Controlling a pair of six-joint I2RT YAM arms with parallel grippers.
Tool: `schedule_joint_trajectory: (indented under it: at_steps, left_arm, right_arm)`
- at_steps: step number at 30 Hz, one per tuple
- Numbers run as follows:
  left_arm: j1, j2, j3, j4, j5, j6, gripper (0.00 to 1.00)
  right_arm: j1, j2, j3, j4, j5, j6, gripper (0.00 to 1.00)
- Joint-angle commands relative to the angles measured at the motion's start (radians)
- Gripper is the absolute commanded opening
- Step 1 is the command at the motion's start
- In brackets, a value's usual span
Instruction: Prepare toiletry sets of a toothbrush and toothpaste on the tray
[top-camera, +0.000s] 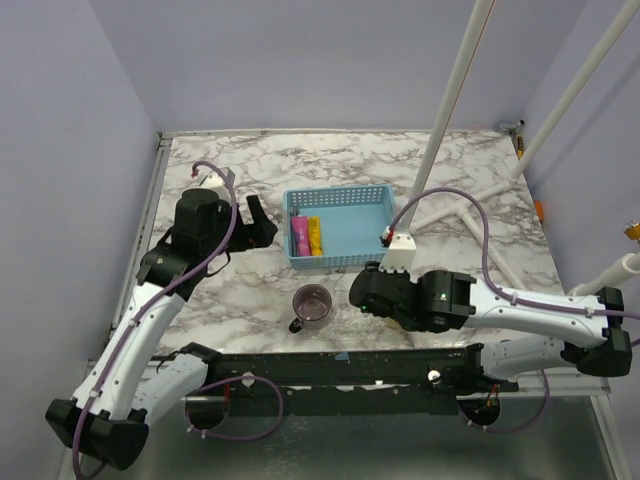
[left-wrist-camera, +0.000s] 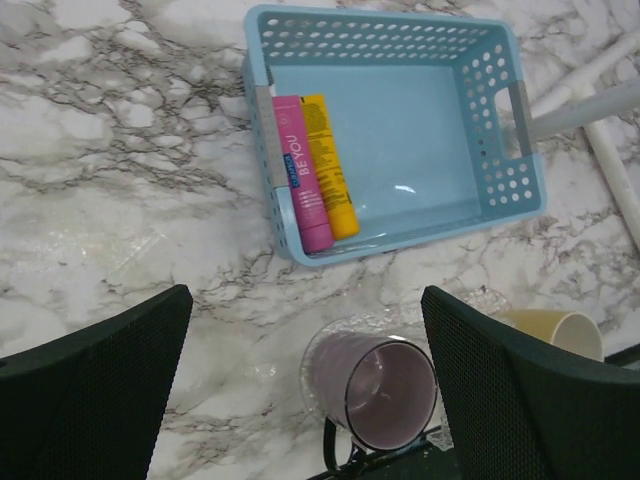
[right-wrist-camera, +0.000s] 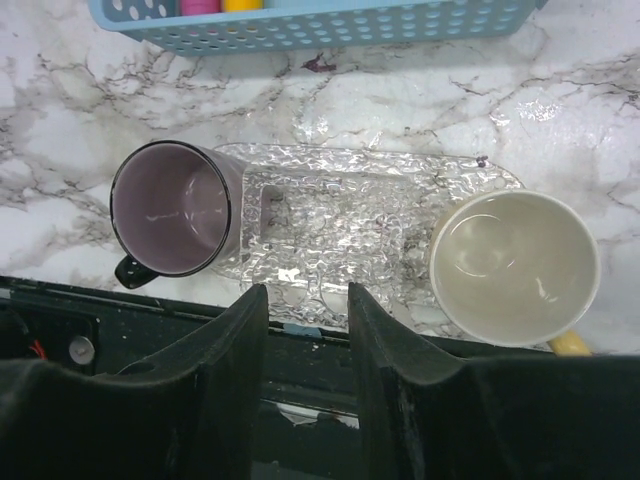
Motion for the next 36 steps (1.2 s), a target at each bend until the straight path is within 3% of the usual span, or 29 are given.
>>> schedule_joint_trajectory:
  at_steps: [1,11,24,36]
  left_arm:
    - [-0.044,0.112,0.117,-0.008,0.107,-0.042,0.96]
    - [-0.134,0.403,0.312,-0.043,0.099,-0.078,0.93]
    - [-0.214,0.78,0.582,-0.155,0.067,-0.135,0.82]
    - [-0.22,1.002,0.674,-0.22,0.0,-0.187,0.77]
  right_arm:
    - [0.009,-0.061,-0.017,0.006,0.038,-0.039,0.41]
    - [0.01,-0.143,-0.062,0.064,-0.025,-0.128,0.42]
    - [0.01,-0.204,-0.127,0.138,-0.114,-0.173,0.42]
    - [0.01,-0.26,-0.154,0.149,-0.153,-0.187,0.42]
